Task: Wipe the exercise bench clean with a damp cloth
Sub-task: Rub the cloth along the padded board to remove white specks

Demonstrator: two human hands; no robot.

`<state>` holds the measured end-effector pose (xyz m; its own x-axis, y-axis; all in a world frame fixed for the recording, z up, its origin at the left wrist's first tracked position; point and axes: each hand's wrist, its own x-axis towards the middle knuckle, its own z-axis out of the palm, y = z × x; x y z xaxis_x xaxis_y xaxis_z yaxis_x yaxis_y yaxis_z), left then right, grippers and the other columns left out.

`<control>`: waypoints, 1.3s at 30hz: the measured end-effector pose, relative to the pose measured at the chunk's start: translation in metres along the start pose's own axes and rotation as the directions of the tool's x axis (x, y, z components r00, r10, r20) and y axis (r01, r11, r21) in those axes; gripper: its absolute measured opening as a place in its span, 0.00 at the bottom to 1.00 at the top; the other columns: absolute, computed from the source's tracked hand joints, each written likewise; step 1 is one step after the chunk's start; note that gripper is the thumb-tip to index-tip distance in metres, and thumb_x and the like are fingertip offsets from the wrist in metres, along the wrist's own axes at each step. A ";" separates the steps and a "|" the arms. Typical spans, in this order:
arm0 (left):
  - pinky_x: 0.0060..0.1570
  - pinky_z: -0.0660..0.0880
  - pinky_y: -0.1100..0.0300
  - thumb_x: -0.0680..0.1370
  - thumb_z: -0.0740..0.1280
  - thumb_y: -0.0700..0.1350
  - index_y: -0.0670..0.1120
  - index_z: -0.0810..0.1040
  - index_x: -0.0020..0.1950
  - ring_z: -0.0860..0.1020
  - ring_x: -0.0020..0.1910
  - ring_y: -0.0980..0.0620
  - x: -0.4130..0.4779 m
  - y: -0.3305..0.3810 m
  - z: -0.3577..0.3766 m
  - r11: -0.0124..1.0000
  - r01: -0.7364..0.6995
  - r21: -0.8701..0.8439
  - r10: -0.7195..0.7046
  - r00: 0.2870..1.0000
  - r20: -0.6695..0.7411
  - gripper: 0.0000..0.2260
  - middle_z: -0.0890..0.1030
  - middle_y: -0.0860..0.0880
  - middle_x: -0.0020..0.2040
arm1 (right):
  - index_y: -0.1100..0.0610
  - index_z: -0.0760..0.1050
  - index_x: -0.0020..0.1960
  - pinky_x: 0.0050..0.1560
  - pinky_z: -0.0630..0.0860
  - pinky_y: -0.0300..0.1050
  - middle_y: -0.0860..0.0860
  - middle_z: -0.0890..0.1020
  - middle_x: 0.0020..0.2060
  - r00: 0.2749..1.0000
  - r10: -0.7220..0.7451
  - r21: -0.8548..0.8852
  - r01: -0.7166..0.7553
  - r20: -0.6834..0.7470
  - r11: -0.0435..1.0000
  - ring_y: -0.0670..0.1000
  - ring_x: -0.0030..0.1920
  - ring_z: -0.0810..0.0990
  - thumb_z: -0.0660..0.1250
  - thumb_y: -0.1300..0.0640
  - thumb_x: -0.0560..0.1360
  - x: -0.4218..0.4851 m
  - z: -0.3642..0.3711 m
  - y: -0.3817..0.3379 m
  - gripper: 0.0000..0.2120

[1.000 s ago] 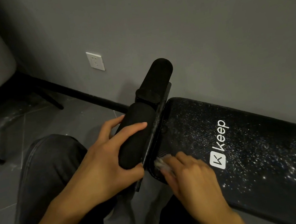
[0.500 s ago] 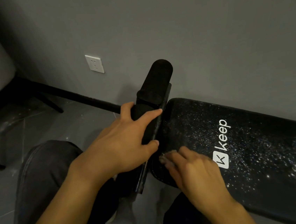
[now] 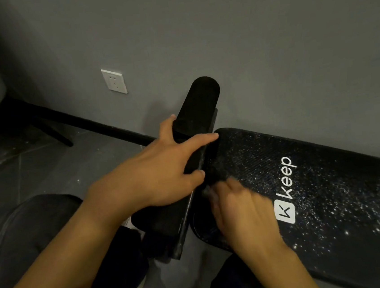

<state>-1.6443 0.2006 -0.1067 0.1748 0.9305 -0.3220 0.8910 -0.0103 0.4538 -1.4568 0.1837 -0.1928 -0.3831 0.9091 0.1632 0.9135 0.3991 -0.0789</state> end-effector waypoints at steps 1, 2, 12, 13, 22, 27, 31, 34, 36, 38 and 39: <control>0.64 0.75 0.55 0.81 0.66 0.57 0.75 0.48 0.78 0.73 0.67 0.44 0.005 0.004 -0.004 0.999 0.006 0.053 -0.005 1.000 -0.009 0.33 0.30 0.55 0.80 | 0.53 0.76 0.43 0.24 0.62 0.43 0.50 0.78 0.39 0.999 0.042 -0.016 -0.042 -0.034 0.999 0.54 0.29 0.80 0.76 0.55 0.71 0.016 0.000 0.000 0.09; 0.62 0.75 0.55 0.81 0.66 0.57 0.73 0.48 0.79 0.72 0.69 0.43 0.010 0.008 -0.007 0.994 0.007 0.107 -0.004 1.000 -0.030 0.34 0.29 0.53 0.80 | 0.54 0.76 0.47 0.27 0.63 0.44 0.52 0.78 0.43 0.997 0.071 -0.012 -0.072 -0.031 0.997 0.54 0.33 0.81 0.73 0.56 0.74 0.031 -0.002 0.000 0.06; 0.57 0.79 0.47 0.78 0.67 0.58 0.70 0.57 0.76 0.73 0.65 0.44 0.025 0.009 -0.003 0.985 -0.034 0.170 0.050 0.995 -0.090 0.30 0.33 0.54 0.81 | 0.52 0.75 0.42 0.26 0.59 0.42 0.49 0.78 0.38 0.995 0.081 0.014 -0.082 0.050 0.997 0.53 0.28 0.79 0.76 0.58 0.67 0.018 0.000 -0.010 0.11; 0.56 0.79 0.48 0.78 0.67 0.58 0.70 0.58 0.75 0.74 0.62 0.45 0.025 0.009 -0.003 0.986 -0.030 0.167 0.045 0.995 -0.086 0.29 0.33 0.54 0.81 | 0.52 0.75 0.46 0.28 0.61 0.43 0.50 0.78 0.42 0.995 0.095 0.003 -0.095 0.028 0.995 0.53 0.33 0.81 0.74 0.58 0.70 0.027 -0.001 -0.009 0.09; 0.56 0.79 0.49 0.79 0.66 0.57 0.73 0.56 0.74 0.73 0.64 0.44 0.024 0.002 -0.003 0.986 -0.080 0.149 0.089 0.994 -0.055 0.28 0.31 0.57 0.80 | 0.50 0.73 0.41 0.25 0.59 0.43 0.48 0.77 0.36 1.000 0.008 0.035 -0.007 -0.020 0.999 0.52 0.27 0.78 0.77 0.53 0.68 0.003 -0.003 -0.012 0.12; 0.56 0.78 0.50 0.79 0.66 0.57 0.73 0.56 0.74 0.70 0.69 0.42 0.024 -0.001 -0.003 0.985 -0.097 0.140 0.106 0.993 -0.056 0.28 0.31 0.58 0.80 | 0.49 0.73 0.39 0.23 0.61 0.42 0.46 0.76 0.35 0.998 0.021 0.003 -0.021 -0.058 1.000 0.50 0.26 0.78 0.74 0.48 0.71 -0.008 -0.001 -0.011 0.11; 0.53 0.77 0.52 0.80 0.66 0.56 0.73 0.56 0.74 0.73 0.65 0.43 0.023 -0.001 -0.005 0.986 -0.097 0.133 0.104 0.993 -0.050 0.28 0.31 0.56 0.80 | 0.51 0.74 0.40 0.25 0.58 0.41 0.48 0.76 0.36 0.995 0.036 0.016 -0.035 -0.097 0.999 0.51 0.27 0.78 0.76 0.52 0.72 0.007 0.004 -0.011 0.10; 0.52 0.76 0.52 0.80 0.65 0.57 0.73 0.56 0.75 0.74 0.64 0.43 0.023 -0.002 -0.006 0.986 -0.102 0.132 0.108 0.993 -0.045 0.27 0.31 0.56 0.81 | 0.46 0.75 0.45 0.25 0.62 0.43 0.44 0.75 0.38 0.995 -0.086 0.095 0.091 -0.060 0.991 0.48 0.30 0.79 0.65 0.46 0.79 -0.023 0.000 -0.006 0.06; 0.54 0.76 0.52 0.81 0.64 0.57 0.73 0.56 0.75 0.73 0.65 0.43 0.023 -0.002 -0.004 0.987 -0.101 0.128 0.106 0.994 -0.037 0.27 0.31 0.56 0.81 | 0.43 0.77 0.48 0.25 0.68 0.42 0.42 0.76 0.40 0.994 -0.111 0.118 0.111 -0.002 0.987 0.45 0.32 0.79 0.59 0.42 0.79 -0.042 -0.006 0.002 0.10; 0.56 0.76 0.52 0.81 0.64 0.57 0.73 0.57 0.75 0.72 0.67 0.42 0.022 -0.002 -0.004 0.989 -0.098 0.114 0.102 0.994 -0.036 0.26 0.31 0.57 0.81 | 0.42 0.78 0.50 0.26 0.69 0.41 0.42 0.76 0.41 0.995 -0.102 0.128 0.100 0.016 0.987 0.44 0.32 0.79 0.57 0.41 0.77 -0.044 -0.010 0.006 0.12; 0.56 0.75 0.53 0.81 0.64 0.56 0.73 0.57 0.75 0.72 0.66 0.42 0.022 -0.002 -0.004 0.989 -0.099 0.106 0.104 0.994 -0.040 0.26 0.31 0.57 0.81 | 0.42 0.77 0.50 0.26 0.68 0.41 0.42 0.75 0.41 0.995 -0.098 0.130 0.096 0.014 0.987 0.45 0.32 0.79 0.56 0.42 0.77 -0.039 -0.010 0.004 0.12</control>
<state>-1.6443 0.2225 -0.1111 0.2494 0.9382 -0.2398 0.9087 -0.1412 0.3927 -1.4363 0.1484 -0.1895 -0.4731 0.8670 0.1567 0.8470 0.4965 -0.1898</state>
